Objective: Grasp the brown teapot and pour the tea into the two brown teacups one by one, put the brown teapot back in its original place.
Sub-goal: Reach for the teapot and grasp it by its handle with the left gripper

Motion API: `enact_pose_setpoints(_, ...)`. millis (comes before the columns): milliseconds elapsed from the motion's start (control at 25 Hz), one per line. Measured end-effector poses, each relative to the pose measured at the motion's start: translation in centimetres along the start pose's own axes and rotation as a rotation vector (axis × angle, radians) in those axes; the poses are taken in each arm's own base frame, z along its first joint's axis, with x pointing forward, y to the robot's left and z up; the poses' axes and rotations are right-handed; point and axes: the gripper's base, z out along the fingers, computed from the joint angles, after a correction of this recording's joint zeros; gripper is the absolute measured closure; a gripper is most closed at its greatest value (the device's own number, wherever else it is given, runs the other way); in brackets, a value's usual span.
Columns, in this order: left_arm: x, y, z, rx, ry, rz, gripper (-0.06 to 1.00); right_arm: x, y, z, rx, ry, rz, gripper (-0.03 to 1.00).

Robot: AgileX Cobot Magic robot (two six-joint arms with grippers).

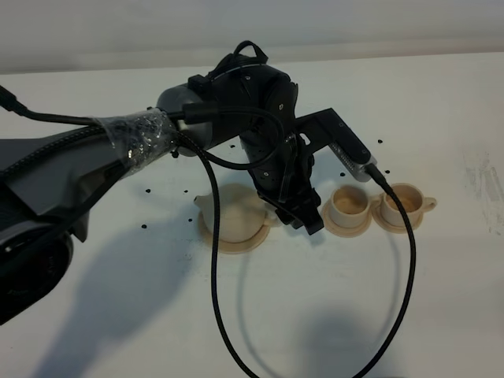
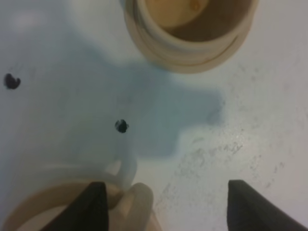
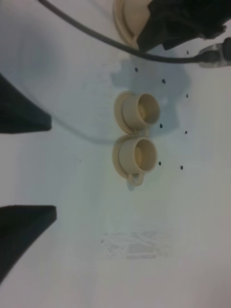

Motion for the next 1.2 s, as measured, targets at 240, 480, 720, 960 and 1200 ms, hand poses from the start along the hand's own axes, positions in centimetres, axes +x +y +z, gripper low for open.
enact_pose_setpoints(240, -0.2, 0.1, 0.4, -0.005, -0.014, -0.004, 0.43, 0.0, 0.0, 0.0, 0.000, -0.001, 0.001, 0.70)
enact_pose_setpoints(480, 0.2, 0.5, 1.5, 0.010, 0.023, -0.031, 0.43, 0.0, 0.0, 0.0, 0.000, -0.001, 0.001, 0.75)
enact_pose_setpoints(720, 0.5, 0.1, 1.5, 0.060, 0.055, -0.023, 0.43, 0.0, 0.0, 0.0, 0.000, -0.002, 0.000, 0.76)
enact_pose_setpoints(960, 0.9, -0.6, 1.4, 0.138, 0.090, 0.013, 0.43, 0.0, 0.0, 0.0, 0.000, -0.002, 0.000, 0.76)
enact_pose_setpoints(1200, 1.7, -1.1, 1.2, 0.194, 0.187, 0.038, 0.43, 0.0, 0.0, 0.0, 0.000, -0.002, 0.000, 0.76)
